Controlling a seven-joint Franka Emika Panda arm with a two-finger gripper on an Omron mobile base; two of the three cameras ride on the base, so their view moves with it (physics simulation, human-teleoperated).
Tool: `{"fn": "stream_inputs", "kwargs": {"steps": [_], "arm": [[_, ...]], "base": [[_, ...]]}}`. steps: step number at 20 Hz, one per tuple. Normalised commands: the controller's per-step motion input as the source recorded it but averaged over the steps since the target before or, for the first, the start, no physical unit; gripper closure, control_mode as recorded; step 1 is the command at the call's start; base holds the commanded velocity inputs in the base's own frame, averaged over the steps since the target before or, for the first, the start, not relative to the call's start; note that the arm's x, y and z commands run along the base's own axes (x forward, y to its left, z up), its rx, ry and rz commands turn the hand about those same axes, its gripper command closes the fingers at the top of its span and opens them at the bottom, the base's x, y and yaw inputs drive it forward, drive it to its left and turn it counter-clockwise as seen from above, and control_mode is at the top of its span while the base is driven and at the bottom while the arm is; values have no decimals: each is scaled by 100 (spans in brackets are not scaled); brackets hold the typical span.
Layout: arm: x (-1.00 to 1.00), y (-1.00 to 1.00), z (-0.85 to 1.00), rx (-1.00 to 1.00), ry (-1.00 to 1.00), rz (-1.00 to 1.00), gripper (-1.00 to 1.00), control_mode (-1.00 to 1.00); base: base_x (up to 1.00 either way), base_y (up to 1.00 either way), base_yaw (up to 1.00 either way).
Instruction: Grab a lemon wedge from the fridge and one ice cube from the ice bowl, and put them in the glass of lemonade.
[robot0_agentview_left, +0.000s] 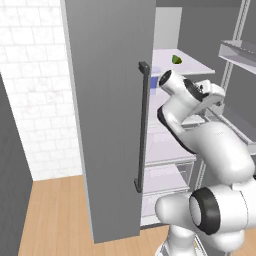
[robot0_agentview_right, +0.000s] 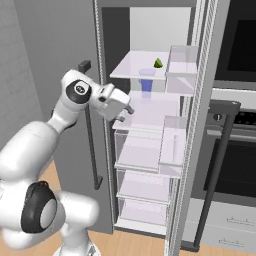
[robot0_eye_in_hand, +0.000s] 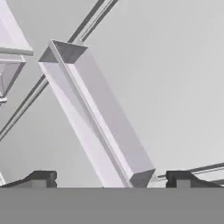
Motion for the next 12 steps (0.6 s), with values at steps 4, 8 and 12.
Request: {"fn": "stream_inputs", "kwargs": {"steps": [4, 8, 12], "arm": [[-23, 81, 0, 48, 0, 39, -100, -100], [-41, 65, -3, 43, 0, 51, -100, -100], [-59, 31, -13, 34, 3, 59, -100, -100]], "base": [[0, 0, 0], [0, 0, 0], [0, 0, 0]]}}
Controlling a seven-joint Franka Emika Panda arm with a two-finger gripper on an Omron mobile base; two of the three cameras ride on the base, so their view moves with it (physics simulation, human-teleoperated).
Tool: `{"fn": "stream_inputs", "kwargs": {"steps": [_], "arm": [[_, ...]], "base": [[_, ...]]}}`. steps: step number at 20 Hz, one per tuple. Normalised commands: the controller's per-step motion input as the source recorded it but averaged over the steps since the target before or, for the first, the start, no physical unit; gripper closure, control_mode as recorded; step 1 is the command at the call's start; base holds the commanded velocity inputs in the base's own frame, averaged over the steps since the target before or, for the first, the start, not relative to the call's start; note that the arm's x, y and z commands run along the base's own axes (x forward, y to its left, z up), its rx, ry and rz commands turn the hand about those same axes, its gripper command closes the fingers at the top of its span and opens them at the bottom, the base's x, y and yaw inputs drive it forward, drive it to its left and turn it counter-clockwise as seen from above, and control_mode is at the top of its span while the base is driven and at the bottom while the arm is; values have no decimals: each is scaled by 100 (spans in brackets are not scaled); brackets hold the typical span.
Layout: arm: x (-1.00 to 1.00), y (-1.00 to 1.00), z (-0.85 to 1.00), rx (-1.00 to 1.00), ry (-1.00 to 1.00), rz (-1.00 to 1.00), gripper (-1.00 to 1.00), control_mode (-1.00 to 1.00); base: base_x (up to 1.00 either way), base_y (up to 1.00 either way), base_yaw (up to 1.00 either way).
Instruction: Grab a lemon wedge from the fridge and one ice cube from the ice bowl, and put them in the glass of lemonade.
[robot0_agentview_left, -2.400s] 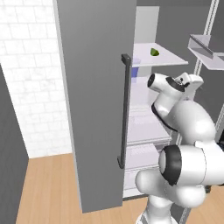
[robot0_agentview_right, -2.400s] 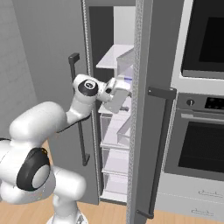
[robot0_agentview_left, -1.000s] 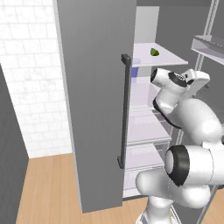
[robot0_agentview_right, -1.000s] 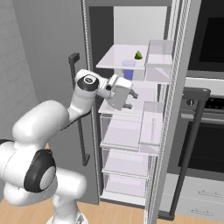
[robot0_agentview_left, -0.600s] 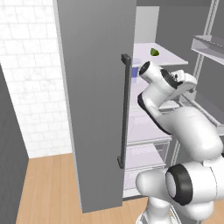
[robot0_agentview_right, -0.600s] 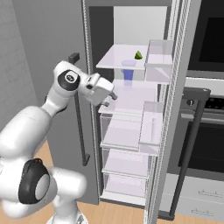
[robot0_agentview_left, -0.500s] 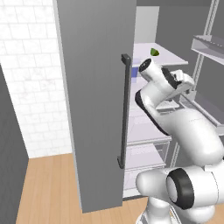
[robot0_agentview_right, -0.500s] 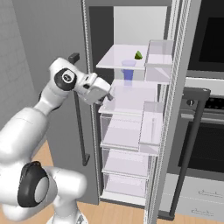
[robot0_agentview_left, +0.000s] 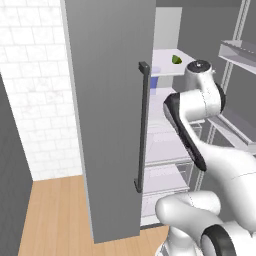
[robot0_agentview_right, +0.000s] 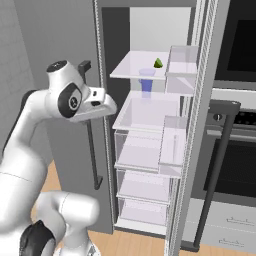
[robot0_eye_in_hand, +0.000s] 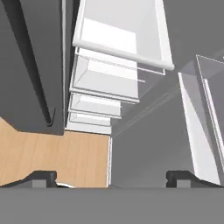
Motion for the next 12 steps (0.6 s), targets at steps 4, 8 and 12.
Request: {"fn": "stream_inputs", "kwargs": {"steps": [4, 8, 12], "arm": [[-92, 13, 6, 28, 2, 48, -100, -100], [-100, 21, 62, 24, -2, 16, -100, -100], [-89, 1, 84, 14, -3, 1, -100, -100]], "base": [[0, 0, 0], [0, 0, 0], [0, 0, 0]]}}
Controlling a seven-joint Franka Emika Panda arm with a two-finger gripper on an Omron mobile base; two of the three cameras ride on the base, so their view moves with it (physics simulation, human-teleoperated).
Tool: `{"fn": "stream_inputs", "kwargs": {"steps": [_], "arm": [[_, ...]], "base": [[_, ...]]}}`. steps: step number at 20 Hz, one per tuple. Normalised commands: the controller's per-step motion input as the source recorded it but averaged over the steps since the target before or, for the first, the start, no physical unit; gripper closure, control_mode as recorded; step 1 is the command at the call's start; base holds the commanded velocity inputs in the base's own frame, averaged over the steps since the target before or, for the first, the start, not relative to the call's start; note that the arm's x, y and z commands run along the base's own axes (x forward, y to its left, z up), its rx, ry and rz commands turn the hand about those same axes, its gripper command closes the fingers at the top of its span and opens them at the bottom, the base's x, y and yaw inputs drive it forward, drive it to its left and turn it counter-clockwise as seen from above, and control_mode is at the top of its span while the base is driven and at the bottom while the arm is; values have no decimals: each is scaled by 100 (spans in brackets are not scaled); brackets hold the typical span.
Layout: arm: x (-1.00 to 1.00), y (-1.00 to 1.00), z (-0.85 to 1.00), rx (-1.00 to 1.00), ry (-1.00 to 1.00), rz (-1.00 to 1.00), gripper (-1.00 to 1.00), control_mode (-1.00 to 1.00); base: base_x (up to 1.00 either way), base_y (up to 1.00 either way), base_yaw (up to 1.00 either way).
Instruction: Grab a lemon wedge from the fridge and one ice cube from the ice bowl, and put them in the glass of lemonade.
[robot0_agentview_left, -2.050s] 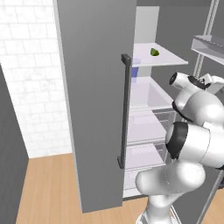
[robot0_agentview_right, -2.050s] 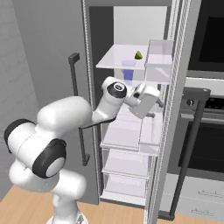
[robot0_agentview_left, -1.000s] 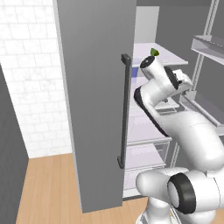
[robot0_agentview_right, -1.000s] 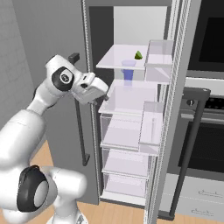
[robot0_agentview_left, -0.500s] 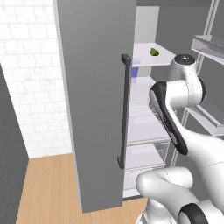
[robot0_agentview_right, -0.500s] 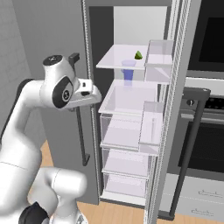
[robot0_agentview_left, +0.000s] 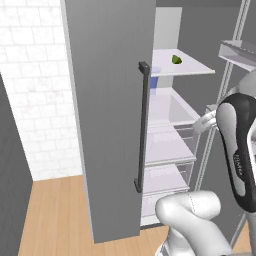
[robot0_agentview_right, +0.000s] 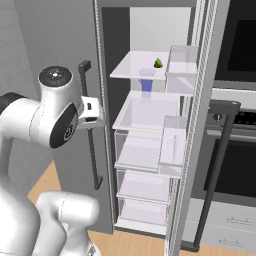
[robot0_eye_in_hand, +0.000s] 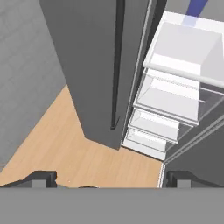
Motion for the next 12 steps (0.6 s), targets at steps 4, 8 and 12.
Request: {"fn": "stream_inputs", "kwargs": {"steps": [4, 8, 12], "arm": [[-40, 0, 58, 3, 13, -15, -100, -100], [-27, -13, 19, 0, 11, -25, -100, -100], [-2, -6, 0, 0, 0, -6, -100, -100]], "base": [[0, 0, 0], [0, 0, 0], [0, 0, 0]]}}
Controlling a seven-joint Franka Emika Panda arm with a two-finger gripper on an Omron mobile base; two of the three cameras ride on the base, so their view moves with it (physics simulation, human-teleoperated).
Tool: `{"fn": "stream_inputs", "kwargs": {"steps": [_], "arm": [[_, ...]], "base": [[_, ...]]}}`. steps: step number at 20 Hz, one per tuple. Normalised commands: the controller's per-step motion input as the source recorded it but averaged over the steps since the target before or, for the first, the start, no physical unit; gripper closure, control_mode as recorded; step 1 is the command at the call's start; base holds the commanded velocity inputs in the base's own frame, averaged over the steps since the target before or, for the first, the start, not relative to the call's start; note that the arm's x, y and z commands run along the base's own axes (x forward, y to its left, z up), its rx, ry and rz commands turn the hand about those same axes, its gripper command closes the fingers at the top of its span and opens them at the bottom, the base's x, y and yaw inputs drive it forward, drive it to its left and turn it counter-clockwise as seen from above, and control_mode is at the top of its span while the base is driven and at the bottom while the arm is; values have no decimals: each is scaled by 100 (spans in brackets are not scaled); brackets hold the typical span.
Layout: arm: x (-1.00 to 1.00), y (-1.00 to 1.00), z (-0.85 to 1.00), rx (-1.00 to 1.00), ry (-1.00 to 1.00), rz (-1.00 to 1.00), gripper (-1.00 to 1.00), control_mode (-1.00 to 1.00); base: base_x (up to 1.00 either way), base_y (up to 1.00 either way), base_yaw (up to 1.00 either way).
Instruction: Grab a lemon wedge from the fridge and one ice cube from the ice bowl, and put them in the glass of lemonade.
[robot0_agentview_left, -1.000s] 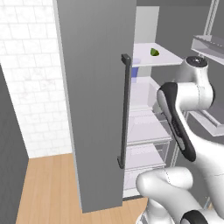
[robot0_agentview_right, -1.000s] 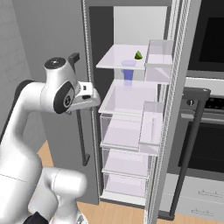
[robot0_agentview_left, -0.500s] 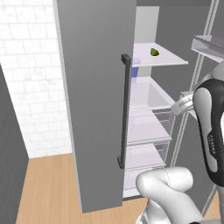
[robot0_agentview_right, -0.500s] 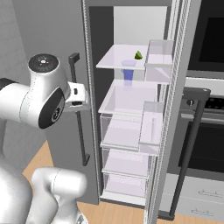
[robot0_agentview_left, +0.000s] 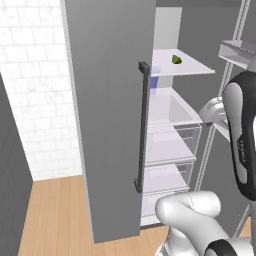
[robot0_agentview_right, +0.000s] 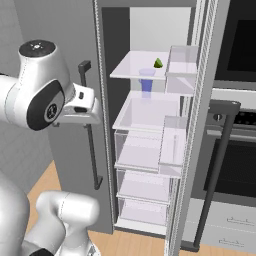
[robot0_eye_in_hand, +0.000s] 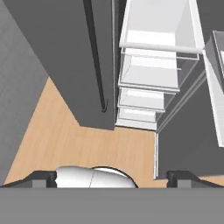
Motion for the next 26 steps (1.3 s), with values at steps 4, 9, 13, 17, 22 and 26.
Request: {"fn": "stream_inputs", "kwargs": {"steps": [4, 9, 13, 17, 22, 26], "arm": [[-3, 6, -14, 0, -1, 0, -100, -100], [-5, 5, -20, 0, -10, 0, -100, -100], [0, 0, -13, 0, -9, 0, -100, -100], [-3, 0, -9, 0, -8, 0, -100, -100], [-1, 0, -2, 0, -1, -1, -100, 100], [0, 0, 0, 0, 0, 0, -100, 100]], "base": [[0, 0, 0], [0, 0, 0], [0, 0, 0], [0, 0, 0], [0, -34, -14], [3, -58, -33]]}}
